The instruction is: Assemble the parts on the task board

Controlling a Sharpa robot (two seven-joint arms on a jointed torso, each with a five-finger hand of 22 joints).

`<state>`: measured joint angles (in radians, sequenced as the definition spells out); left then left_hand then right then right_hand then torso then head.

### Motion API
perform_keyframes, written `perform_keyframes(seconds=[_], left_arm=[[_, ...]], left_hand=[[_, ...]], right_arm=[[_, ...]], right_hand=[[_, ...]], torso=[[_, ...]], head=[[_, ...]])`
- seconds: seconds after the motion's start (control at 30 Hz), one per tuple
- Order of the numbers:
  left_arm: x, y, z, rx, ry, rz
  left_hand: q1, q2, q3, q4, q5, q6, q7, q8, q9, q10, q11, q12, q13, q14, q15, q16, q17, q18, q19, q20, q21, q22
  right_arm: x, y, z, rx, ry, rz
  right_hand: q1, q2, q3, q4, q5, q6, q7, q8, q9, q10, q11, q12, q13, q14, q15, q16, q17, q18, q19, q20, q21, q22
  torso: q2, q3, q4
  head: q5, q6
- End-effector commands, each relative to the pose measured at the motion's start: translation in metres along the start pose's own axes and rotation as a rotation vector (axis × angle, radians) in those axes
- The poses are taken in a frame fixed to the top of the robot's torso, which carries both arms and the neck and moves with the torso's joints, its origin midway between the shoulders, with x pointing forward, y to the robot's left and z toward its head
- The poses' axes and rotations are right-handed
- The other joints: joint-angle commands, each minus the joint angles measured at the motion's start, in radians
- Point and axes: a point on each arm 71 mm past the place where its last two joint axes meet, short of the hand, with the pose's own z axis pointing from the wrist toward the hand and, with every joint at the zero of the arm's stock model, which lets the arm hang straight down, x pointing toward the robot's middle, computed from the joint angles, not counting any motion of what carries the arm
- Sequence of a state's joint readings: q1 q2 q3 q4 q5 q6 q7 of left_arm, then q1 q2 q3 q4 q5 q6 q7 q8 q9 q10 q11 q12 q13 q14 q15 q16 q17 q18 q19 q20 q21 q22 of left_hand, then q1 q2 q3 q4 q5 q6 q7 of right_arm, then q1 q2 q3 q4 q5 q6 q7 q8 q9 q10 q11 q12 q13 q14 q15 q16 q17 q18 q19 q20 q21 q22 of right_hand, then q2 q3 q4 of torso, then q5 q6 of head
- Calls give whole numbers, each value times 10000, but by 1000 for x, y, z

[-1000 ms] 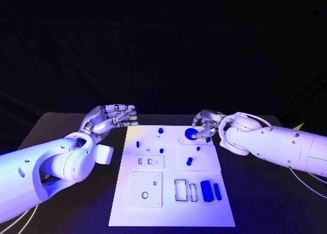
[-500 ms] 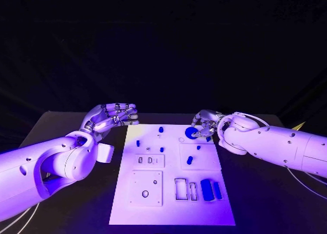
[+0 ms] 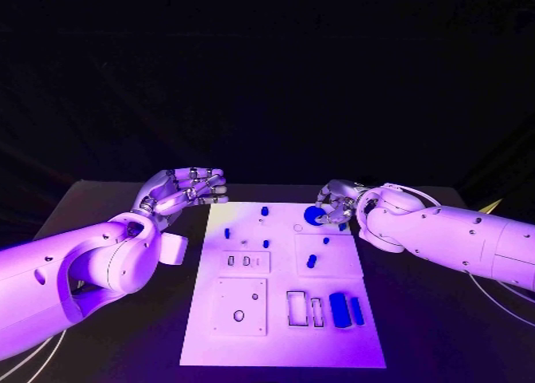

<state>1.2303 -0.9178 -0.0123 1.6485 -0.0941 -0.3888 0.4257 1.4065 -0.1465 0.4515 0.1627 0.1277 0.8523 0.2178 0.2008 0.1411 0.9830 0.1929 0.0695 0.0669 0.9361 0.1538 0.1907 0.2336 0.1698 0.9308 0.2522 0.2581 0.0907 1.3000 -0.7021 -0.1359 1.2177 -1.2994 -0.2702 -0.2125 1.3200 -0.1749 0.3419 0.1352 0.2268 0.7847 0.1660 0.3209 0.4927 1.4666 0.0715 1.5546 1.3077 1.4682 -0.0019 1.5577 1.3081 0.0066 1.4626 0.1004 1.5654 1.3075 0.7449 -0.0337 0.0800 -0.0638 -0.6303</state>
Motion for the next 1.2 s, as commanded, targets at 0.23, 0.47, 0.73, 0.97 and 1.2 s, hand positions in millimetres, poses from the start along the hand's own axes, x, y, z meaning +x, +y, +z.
perform_keyframes(seconds=[0.23,0.47,0.73,0.97,1.2], left_arm=[[2,-1,0,65,184,-70],[2,-1,0,53,182,-69],[1,-1,0,40,172,-64],[0,-1,1,35,163,-59],[-1,0,1,26,131,-43]], left_hand=[[31,-42,8,-66,-44,-71,233,-35,-9,-25,11,-55,-7,-88,5,-35,9,121,63,-28,42,8],[31,-42,8,-66,-44,-71,233,-35,-9,-25,11,-55,-7,-88,5,-35,9,121,63,-28,42,8],[31,-42,8,-66,-44,-71,233,-35,-9,-25,11,-55,-7,-88,5,-35,9,121,63,-28,42,8],[25,-34,19,-78,-42,-69,234,-36,-8,-26,12,-53,-7,-97,7,-55,24,121,60,-29,43,4],[33,-32,26,-88,-40,-68,232,-36,-7,-26,11,-52,-6,-97,6,-59,28,121,60,-29,44,3]], right_arm=[[7,3,1,-32,391,-223],[7,3,1,53,196,-439],[3,6,0,114,-552,-695],[0,12,-5,-88,-1203,-679],[-5,31,-16,-665,-1875,-765]], right_hand=[[15,56,121,-6,26,109,-11,-77,-46,945,82,51,2524,972,62,58,2371,-66,1082,65,54,2633],[-7,48,206,-2,45,172,-10,-99,-80,957,83,64,2537,973,64,59,2373,-66,1082,66,54,2633],[-176,180,967,13,493,758,-114,-179,-262,1042,-4,162,2631,983,-17,74,2422,-66,1082,9,54,2633],[-270,138,1338,-70,581,997,-174,-244,-327,1042,-61,162,2631,984,-81,76,2426,-66,1082,-53,54,2633],[-372,59,1431,-94,520,1084,-193,-279,-350,1042,-77,162,2631,992,-102,86,2461,-66,1082,-75,54,2633]], torso=[[7,-1,-17],[0,-5,-9],[-3,4,-8],[0,7,-7],[-11,2,-35]], head=[[15,-29],[4,-52],[22,-45],[18,-20],[14,33]])
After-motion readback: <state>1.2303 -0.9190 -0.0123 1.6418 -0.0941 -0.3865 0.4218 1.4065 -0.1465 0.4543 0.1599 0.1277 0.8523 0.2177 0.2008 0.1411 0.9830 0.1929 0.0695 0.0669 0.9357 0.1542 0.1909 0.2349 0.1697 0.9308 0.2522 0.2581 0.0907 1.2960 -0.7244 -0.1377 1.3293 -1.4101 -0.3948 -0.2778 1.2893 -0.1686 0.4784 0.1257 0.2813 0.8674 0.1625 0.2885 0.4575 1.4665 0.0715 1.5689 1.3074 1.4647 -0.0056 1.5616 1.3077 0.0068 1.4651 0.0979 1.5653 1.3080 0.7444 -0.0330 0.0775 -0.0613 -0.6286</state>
